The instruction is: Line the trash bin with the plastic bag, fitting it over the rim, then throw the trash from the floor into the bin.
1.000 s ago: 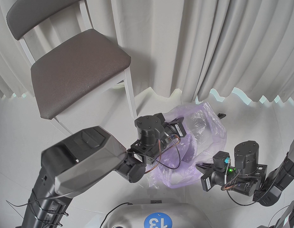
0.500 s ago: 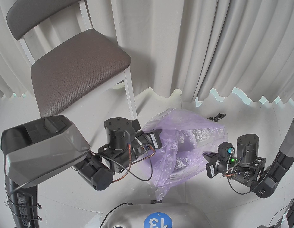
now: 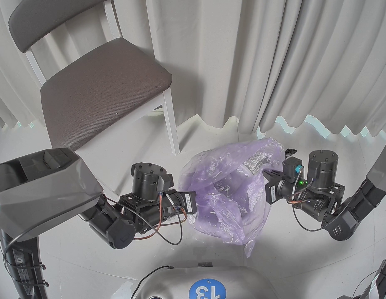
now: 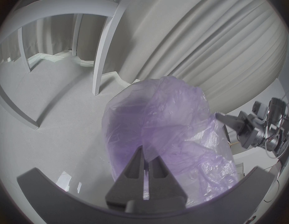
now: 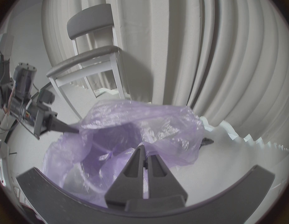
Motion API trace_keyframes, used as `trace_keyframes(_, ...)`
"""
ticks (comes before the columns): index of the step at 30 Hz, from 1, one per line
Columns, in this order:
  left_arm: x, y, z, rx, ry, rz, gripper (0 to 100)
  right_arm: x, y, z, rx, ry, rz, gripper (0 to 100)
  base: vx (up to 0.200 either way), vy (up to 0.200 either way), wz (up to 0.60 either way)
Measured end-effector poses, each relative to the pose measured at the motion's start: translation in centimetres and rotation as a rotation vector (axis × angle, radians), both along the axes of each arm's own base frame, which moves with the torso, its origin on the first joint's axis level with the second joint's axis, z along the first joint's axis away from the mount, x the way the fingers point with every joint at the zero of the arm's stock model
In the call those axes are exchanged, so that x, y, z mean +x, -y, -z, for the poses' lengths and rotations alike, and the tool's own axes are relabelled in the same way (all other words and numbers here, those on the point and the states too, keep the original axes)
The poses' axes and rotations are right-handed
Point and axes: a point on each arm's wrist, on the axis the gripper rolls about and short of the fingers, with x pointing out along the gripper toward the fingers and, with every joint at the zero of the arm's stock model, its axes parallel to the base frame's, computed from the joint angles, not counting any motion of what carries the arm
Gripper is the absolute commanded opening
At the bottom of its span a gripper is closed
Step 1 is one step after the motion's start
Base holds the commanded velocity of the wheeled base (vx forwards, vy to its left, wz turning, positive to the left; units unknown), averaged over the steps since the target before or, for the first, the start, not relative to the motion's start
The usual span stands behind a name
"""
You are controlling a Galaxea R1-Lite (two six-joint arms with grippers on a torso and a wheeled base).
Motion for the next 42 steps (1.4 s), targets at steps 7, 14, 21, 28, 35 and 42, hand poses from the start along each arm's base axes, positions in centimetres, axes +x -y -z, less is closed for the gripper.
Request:
trace_keyframes(7,1.0,3.2,0.8,0.0,0.011,0.046,0,1.2,-1.1,-2.6,0.038,0.072,-0.023,0,0.0,0.0,0.0)
trace_keyframes(14,1.9,6.6,2.0,0.009,0.01,0.083,0,1.8,-2.5,-4.1,0.06,0.1,-0.071,0,0.0,0.0,0.0)
trace_keyframes(21,4.1,8.4,3.4,0.026,0.013,0.054,0,1.4,-3.5,-3.7,0.062,0.085,-0.109,0,0.0,0.0,0.0)
trace_keyframes(28,7.9,7.9,3.9,0.037,0.045,-0.028,0,0.5,-3.9,-2.3,0.057,0.073,-0.127,0,0.0,0.0,0.0)
trace_keyframes(35,10.6,7.5,3.1,0.027,0.095,-0.095,0,-0.6,-3.6,-0.7,0.038,0.041,-0.132,0,0.0,0.0,0.0)
trace_keyframes(42,9.0,6.4,2.3,0.06,0.063,-0.099,0,-0.9,-2.0,1.0,0.009,-0.003,-0.094,0,0.0,0.0,0.0)
